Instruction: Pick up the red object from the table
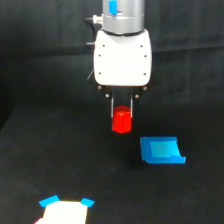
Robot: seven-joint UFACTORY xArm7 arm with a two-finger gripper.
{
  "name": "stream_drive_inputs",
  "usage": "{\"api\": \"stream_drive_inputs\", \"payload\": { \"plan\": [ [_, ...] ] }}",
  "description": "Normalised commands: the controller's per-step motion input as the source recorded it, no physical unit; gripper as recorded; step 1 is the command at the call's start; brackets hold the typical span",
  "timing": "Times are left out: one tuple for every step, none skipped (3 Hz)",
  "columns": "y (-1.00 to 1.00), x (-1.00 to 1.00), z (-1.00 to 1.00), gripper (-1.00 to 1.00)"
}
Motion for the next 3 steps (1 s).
{"api": "stream_drive_inputs", "payload": {
  "plan": [
    [0.37,-0.20,0.04,-0.95],
    [0.99,0.30,0.32,-0.74],
    [1.00,0.08,-0.05,-1.00]
  ]
}}
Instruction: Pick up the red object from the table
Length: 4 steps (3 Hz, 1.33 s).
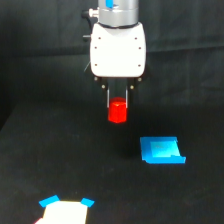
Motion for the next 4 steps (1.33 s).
{"api": "stream_drive_inputs", "payload": {
  "plan": [
    [-0.45,1.00,0.53,-0.96],
    [-0.34,1.00,0.56,-1.00],
    [-0.26,-0.14,0.18,-0.40],
    [-0.59,-0.38,0.05,-1.00]
  ]
}}
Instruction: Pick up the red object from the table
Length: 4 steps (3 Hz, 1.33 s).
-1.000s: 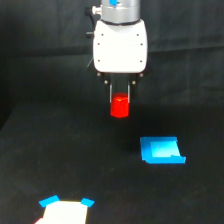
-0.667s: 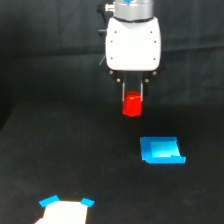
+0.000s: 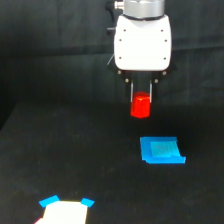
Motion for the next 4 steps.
{"api": "stream_drive_inputs", "payload": {
  "plan": [
    [-0.26,-0.44,-0.60,-1.00],
    [-0.62,-0.65,-0.33,-1.00],
    [-0.40,-0.58,0.00,-0.87],
    [0.77,0.04,-0.05,-0.98]
  ]
}}
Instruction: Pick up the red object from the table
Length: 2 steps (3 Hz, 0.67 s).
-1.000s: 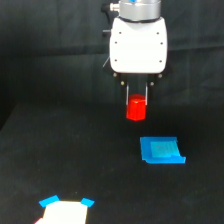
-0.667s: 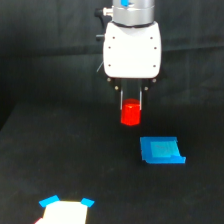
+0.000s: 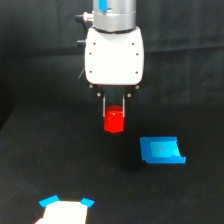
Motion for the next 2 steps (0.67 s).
{"api": "stream_drive_inputs", "payload": {
  "plan": [
    [0.81,0.34,0.05,-1.00],
    [0.52,-0.34,-0.47,-1.00]
  ]
}}
